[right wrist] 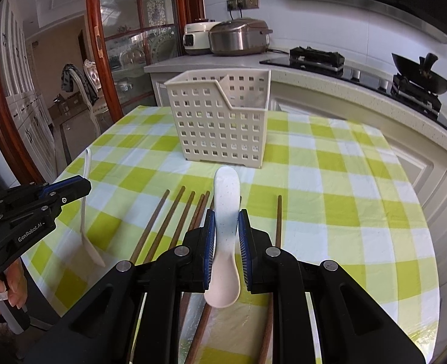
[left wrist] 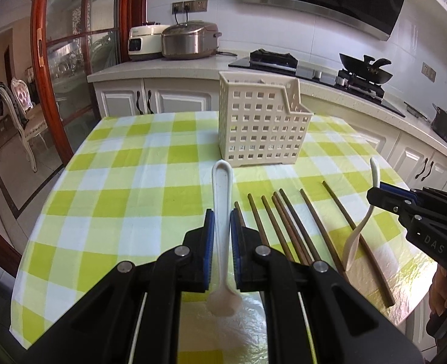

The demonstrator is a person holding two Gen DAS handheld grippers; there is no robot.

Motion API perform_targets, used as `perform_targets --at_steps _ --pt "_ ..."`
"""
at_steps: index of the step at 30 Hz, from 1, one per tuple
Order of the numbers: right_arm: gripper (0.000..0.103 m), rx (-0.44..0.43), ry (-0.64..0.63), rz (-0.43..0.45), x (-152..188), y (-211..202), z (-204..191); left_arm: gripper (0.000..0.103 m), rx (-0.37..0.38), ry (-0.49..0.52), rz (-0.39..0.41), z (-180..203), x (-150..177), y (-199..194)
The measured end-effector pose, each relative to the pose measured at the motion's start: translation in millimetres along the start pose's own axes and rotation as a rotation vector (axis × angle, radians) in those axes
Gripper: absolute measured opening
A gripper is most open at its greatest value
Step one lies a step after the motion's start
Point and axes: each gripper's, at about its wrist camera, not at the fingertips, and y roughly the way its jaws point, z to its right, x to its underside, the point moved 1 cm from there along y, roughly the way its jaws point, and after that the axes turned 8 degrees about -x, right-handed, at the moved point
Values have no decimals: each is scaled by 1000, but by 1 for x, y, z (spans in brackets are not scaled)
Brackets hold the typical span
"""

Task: Organize utensils
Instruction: 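Carry the spoon with the right tool and drop it into the white caddy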

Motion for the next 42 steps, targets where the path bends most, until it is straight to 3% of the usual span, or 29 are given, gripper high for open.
perform_targets --at_steps 8,17,26,34,42 --pt "18 12 -13 46 -17 -3 2 11 9 5 44 0 -17 -7" --pt "18 29 -38 102 -51 0 10 11 29 38 100 10 -61 -8" --pt "18 44 -47 194 -112 2 24 11 75 79 183 26 -139 -19" --pt "18 49 -58 253 -162 17 33 11 68 92 282 37 -209 -26" --pt "18 42 -55 270 -185 52 39 11 58 69 272 40 -236 14"
